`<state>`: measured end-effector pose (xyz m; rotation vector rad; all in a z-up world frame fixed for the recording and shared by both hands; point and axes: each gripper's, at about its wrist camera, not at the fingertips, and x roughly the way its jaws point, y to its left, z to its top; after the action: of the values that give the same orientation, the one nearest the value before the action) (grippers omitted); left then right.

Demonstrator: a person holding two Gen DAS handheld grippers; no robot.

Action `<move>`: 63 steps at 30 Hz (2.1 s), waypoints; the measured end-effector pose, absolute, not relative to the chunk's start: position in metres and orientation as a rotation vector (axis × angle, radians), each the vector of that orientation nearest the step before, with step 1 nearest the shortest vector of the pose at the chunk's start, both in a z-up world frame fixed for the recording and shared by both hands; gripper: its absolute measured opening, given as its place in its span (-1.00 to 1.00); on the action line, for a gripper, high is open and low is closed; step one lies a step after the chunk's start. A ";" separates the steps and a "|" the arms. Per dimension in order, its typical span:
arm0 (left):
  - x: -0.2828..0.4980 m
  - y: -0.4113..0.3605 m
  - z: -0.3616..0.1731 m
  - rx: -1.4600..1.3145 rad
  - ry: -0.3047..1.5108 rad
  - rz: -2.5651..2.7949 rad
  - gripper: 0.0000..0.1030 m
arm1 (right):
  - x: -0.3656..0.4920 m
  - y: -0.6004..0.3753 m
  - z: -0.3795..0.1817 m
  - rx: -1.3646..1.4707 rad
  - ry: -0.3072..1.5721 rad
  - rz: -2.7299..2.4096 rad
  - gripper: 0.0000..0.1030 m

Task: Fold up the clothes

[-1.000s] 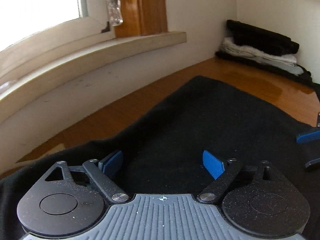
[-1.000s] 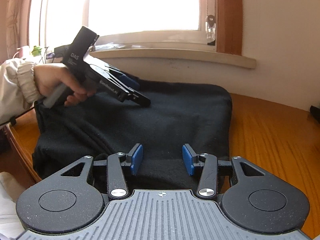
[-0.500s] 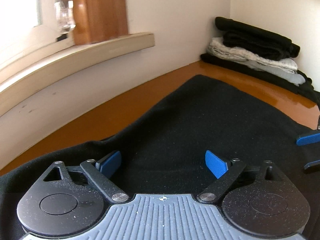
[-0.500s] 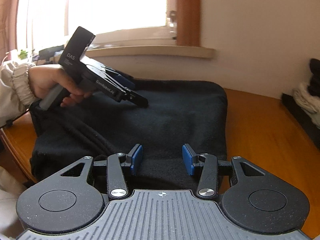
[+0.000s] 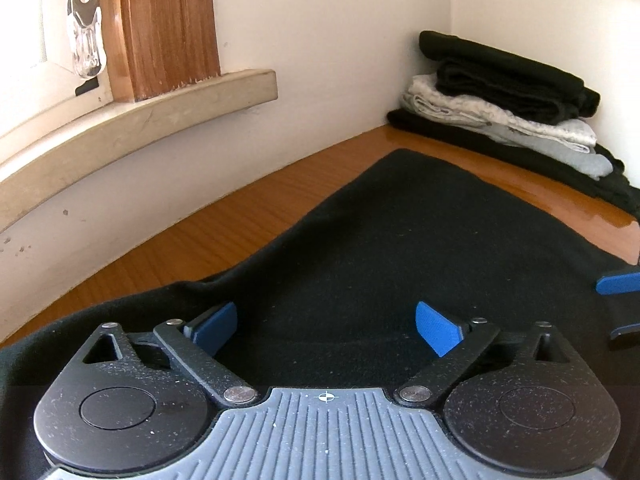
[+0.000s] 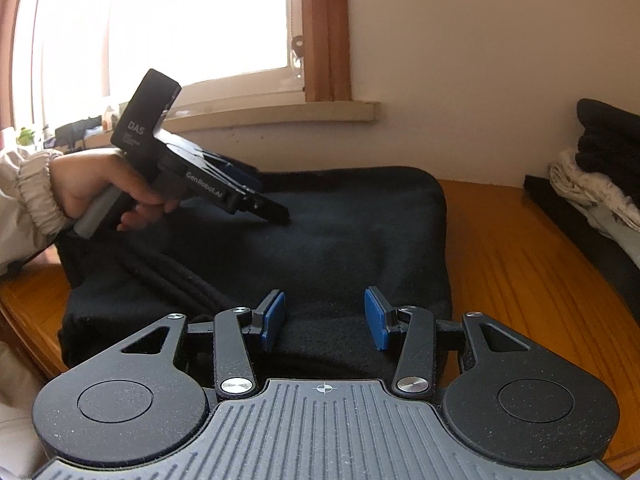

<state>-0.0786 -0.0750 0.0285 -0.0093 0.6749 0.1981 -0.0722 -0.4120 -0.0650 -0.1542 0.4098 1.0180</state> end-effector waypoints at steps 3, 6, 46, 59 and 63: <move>-0.080 -0.076 0.029 -0.007 0.671 0.202 0.97 | -0.075 -0.408 -0.063 -0.150 0.409 0.999 -0.12; -0.096 -0.068 0.041 -0.044 0.649 0.178 0.98 | -0.082 -0.399 -0.055 -0.184 0.418 0.949 -0.04; -0.320 0.165 0.028 -0.526 0.489 0.299 1.00 | -0.261 -0.094 -0.021 -0.620 0.271 1.353 0.28; -0.310 0.155 0.018 -0.456 0.563 0.250 0.85 | -0.264 -0.063 -0.040 -0.716 0.147 1.294 0.30; -0.311 0.149 0.016 -0.446 0.562 0.196 0.23 | -0.260 -0.058 -0.042 -0.717 0.150 1.289 -0.13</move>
<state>-0.3112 0.1489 0.0158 -0.4465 0.5619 0.1960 -0.2596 -0.0582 -0.0420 -0.7174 0.1502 1.2888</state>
